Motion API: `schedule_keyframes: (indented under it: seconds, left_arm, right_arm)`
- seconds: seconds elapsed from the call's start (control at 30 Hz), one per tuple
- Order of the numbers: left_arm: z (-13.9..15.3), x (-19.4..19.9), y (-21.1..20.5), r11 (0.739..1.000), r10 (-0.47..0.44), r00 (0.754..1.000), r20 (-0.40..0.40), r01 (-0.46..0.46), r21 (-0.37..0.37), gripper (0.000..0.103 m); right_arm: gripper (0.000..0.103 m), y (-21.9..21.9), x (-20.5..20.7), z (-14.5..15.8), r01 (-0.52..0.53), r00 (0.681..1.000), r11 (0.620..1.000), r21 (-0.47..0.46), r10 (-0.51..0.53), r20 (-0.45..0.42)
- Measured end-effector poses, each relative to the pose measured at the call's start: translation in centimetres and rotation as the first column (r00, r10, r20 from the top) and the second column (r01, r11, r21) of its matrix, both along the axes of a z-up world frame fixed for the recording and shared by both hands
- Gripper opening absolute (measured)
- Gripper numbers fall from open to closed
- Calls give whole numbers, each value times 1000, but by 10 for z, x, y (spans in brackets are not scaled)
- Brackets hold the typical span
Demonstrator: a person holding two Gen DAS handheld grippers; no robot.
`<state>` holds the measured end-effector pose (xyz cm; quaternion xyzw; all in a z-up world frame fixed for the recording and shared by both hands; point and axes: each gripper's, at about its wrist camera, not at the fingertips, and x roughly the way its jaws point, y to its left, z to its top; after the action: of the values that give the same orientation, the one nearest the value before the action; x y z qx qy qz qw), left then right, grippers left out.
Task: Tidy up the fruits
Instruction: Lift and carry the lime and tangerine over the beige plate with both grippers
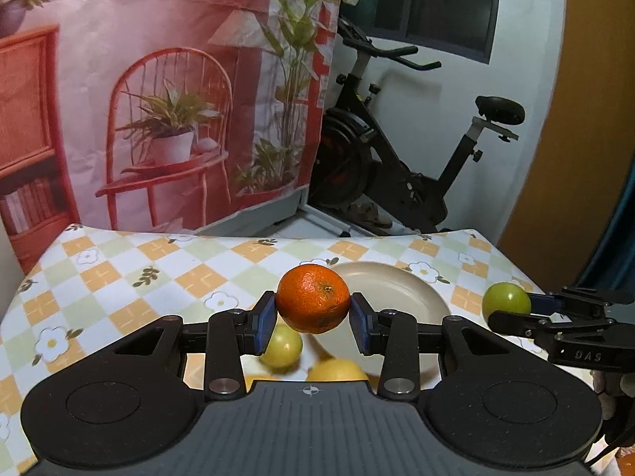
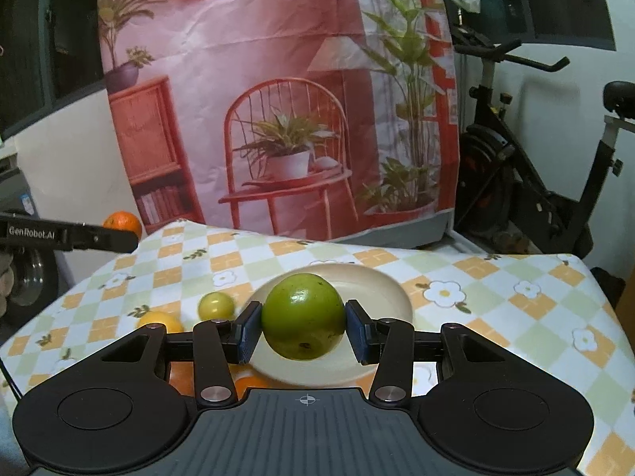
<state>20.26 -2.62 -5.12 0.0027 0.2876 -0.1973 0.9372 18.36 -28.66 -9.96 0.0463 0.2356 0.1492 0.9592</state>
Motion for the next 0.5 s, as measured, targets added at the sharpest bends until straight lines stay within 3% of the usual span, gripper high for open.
schedule_keyframes:
  seconds: [0.1,0.23,0.5]
  left_arm:
    - [-7,24,-9,1000,-17,999,-39,18,9,42]
    - [-26,55,-30,994,-64,995,-80,70,78,42]
    - [-73,117,-69,974,-126,971,-201,159,159,42]
  right_arm:
    - [42,0,24,-7,-11,1000,1000,-15,11,-24]
    - [42,-5,57,-23,-16,997,999,-30,14,-74]
    - [42,-16,122,-61,22,986,999,-42,-29,-162]
